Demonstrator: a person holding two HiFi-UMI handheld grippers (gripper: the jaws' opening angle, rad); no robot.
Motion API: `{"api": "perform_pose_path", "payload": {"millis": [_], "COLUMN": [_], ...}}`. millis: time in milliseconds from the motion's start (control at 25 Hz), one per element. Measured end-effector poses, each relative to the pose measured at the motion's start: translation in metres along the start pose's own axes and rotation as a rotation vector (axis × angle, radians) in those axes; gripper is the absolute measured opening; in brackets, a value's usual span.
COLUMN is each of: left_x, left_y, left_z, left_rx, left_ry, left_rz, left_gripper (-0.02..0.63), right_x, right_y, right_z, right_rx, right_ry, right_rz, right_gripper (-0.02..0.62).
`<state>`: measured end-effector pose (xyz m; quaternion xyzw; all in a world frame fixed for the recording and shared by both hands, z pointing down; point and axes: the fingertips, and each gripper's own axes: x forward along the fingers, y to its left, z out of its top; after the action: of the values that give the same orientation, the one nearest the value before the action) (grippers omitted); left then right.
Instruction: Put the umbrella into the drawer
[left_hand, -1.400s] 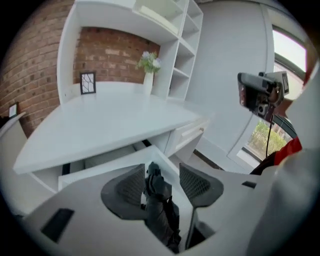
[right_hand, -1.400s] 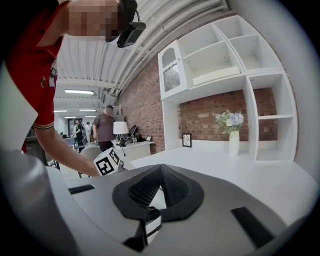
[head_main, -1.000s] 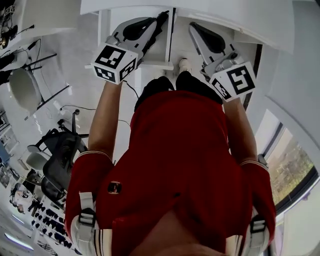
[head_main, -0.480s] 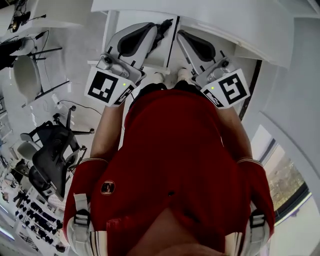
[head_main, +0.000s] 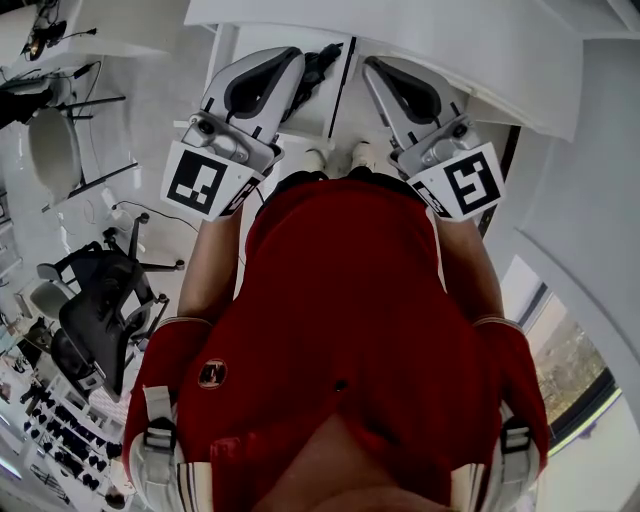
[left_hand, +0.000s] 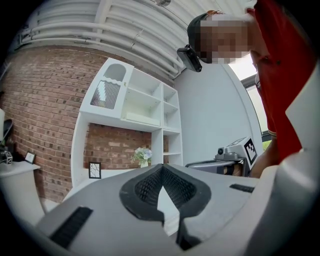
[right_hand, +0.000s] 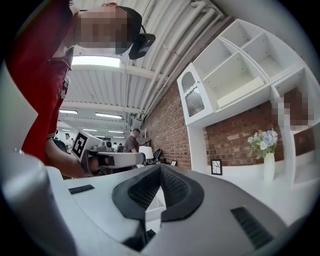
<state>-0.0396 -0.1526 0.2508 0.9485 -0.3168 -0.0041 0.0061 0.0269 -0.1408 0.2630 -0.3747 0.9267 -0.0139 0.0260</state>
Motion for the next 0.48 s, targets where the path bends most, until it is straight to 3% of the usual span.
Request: {"api": "perform_pose_path", "payload": {"millis": [480], "left_x": [-0.0053], "left_y": [-0.0008], "left_z": [0.0008], "left_rx": [0.001], "left_ry": [-0.005], "left_rz": [-0.008], "left_gripper": [0.006], "right_x": [-0.0057], "right_y": [0.0022], "right_z": [-0.0015], "right_rx": [-0.001], "right_ry": [-0.005], "right_rz": [-0.021], "right_gripper": [-0.002]}}
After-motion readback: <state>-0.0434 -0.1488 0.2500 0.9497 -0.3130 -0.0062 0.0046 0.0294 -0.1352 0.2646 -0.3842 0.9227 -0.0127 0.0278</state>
